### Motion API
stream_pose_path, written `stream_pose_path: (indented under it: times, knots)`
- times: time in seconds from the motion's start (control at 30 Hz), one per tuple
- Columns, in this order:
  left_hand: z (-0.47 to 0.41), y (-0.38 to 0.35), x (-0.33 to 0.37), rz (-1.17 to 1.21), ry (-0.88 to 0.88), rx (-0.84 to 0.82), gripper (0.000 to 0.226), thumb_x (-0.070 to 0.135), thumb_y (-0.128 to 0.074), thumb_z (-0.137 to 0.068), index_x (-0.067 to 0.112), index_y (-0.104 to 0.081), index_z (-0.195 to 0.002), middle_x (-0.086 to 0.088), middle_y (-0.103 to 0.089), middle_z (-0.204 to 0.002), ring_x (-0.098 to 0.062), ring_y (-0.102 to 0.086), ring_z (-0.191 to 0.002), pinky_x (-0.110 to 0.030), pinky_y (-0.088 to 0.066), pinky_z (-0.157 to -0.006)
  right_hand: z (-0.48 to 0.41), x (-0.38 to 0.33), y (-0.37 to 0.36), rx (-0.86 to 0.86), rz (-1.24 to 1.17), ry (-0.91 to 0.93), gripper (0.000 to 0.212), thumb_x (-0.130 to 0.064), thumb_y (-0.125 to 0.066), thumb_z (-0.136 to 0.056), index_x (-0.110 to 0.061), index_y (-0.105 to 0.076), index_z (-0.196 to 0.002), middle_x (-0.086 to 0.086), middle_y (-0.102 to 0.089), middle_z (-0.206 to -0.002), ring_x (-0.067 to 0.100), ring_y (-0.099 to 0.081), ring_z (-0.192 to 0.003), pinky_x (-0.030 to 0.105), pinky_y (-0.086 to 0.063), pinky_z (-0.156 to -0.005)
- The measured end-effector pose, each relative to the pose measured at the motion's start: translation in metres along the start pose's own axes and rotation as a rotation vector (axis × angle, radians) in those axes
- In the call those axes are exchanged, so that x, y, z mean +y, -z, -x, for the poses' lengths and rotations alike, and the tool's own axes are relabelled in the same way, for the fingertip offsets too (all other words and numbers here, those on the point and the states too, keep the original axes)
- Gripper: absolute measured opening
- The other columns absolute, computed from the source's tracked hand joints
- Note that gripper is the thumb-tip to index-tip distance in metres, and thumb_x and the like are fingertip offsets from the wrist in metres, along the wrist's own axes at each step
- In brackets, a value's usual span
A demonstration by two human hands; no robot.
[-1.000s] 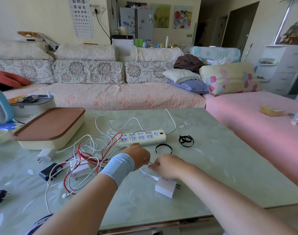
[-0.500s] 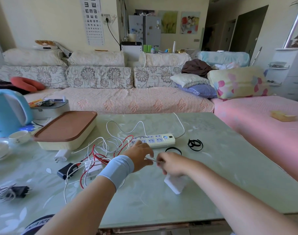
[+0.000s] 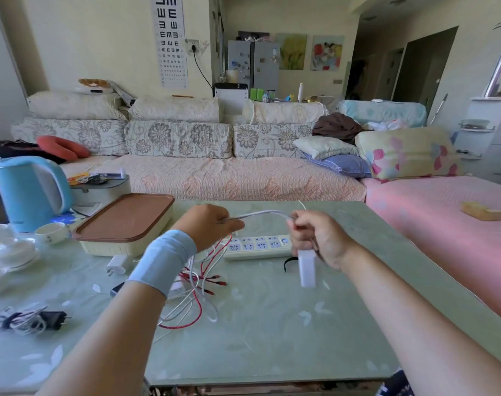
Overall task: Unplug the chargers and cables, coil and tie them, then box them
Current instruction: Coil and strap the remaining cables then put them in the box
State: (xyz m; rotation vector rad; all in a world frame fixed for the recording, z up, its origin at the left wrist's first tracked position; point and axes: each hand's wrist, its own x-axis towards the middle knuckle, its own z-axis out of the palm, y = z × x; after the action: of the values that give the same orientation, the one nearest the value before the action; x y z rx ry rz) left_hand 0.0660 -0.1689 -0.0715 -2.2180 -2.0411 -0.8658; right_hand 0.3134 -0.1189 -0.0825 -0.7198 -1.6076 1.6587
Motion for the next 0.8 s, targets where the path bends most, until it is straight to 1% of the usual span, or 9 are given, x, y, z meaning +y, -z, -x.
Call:
stream_pose_path:
  times: [0.07, 0.13, 0.27, 0.37, 0.47, 0.53, 0.63, 0.7, 0.8]
  knots:
    - [0.004, 0.012, -0.009, 0.096, 0.121, -0.059, 0.045, 0.053, -0.064, -0.084, 0.015, -0.06, -0.06, 0.008, -0.061, -0.051, -0.009, -0.051, -0.048, -0.025, -0.044, -0.055, -0.002, -0.003, 0.005, 0.083, 0.089, -0.006, 0.023, -0.027, -0.048, -0.086, -0.016, -0.05, -0.066, -0.006, -0.022, -0.053, 0.01, -0.019, -0.043, 0.032, -0.017, -0.055]
    - [0.007, 0.017, -0.013, 0.307, 0.155, -0.051, 0.045, 0.045, -0.063, -0.088, 0.011, -0.055, -0.06, 0.005, -0.06, -0.048, -0.013, -0.052, -0.047, -0.032, -0.055, -0.063, -0.007, 0.004, 0.004, 0.092, 0.286, -0.003, 0.031, -0.023, -0.05, -0.099, -0.013, -0.051, -0.069, -0.003, -0.025, -0.055, 0.007, -0.024, -0.041, 0.024, -0.02, -0.048]
    - [0.008, 0.024, -0.009, 0.786, 0.236, 0.135, 0.037, 0.03, -0.055, -0.097, 0.009, -0.054, -0.068, -0.001, -0.036, -0.048, -0.011, -0.039, -0.04, -0.046, -0.058, -0.065, -0.013, 0.018, -0.019, -0.046, 0.521, -0.042, 0.032, -0.017, -0.036, -0.107, -0.008, -0.066, -0.1, -0.006, -0.034, -0.047, 0.012, -0.043, -0.044, 0.023, -0.037, -0.05]
    - [0.011, 0.033, 0.001, 0.998, 0.256, 0.223, 0.036, 0.031, -0.049, -0.1, 0.011, -0.052, -0.07, 0.005, -0.034, -0.045, -0.011, -0.03, -0.039, -0.025, -0.037, -0.046, -0.016, 0.013, -0.04, -0.117, 0.468, -0.003, 0.033, -0.009, -0.033, -0.107, -0.011, -0.065, -0.101, 0.001, -0.054, -0.056, 0.02, -0.054, -0.056, 0.03, -0.043, -0.058]
    - [0.012, 0.042, 0.013, 1.215, 0.245, 0.247, 0.035, 0.033, -0.045, -0.101, 0.012, -0.049, -0.073, 0.007, -0.027, -0.049, -0.008, -0.021, -0.041, -0.017, -0.019, -0.038, -0.021, 0.011, -0.06, -0.123, 0.258, -0.04, 0.034, -0.004, -0.031, -0.106, -0.009, -0.062, -0.092, -0.001, -0.045, -0.056, 0.014, -0.045, -0.049, 0.034, -0.054, -0.071]
    - [0.013, 0.044, 0.017, 1.341, 0.228, 0.232, 0.034, 0.034, -0.044, -0.101, 0.015, -0.048, -0.073, 0.007, -0.022, -0.054, -0.006, -0.017, -0.043, -0.017, -0.014, -0.038, -0.026, 0.007, -0.068, -0.052, 0.126, -0.051, 0.032, -0.004, -0.032, -0.104, -0.008, -0.059, -0.087, -0.001, -0.03, -0.056, 0.011, -0.028, -0.045, 0.029, -0.047, -0.054]
    - [0.009, 0.042, 0.016, 1.453, 0.249, 0.183, 0.035, 0.04, -0.043, -0.1, 0.02, -0.045, -0.071, 0.008, -0.019, -0.056, -0.006, -0.015, -0.044, -0.019, -0.011, -0.04, -0.033, 0.006, -0.072, 0.047, 0.174, 0.007, 0.019, -0.022, -0.051, -0.093, -0.011, -0.065, -0.086, -0.004, -0.032, -0.056, 0.011, -0.025, -0.044, 0.023, -0.024, -0.045]
    - [0.003, 0.04, 0.012, 1.529, 0.284, 0.16, 0.035, 0.044, -0.042, -0.099, 0.021, -0.044, -0.073, 0.009, -0.019, -0.055, -0.005, -0.015, -0.042, -0.017, -0.011, -0.036, -0.034, 0.008, -0.078, 0.065, 0.276, 0.06, 0.021, -0.034, -0.07, -0.084, -0.015, -0.07, -0.093, -0.012, -0.048, -0.056, 0.006, -0.041, -0.042, 0.02, -0.03, -0.043]
    - [-0.009, 0.036, 0.004, 1.702, 0.33, 0.144, 0.037, 0.048, -0.04, -0.098, 0.021, -0.041, -0.073, 0.01, -0.019, -0.051, -0.003, -0.017, -0.038, -0.014, -0.013, -0.032, -0.044, 0.016, -0.092, 0.049, 0.397, 0.088, 0.029, -0.037, -0.085, -0.073, -0.024, -0.075, -0.097, -0.018, -0.071, -0.088, -0.004, -0.065, -0.08, 0.014, -0.047, -0.071]
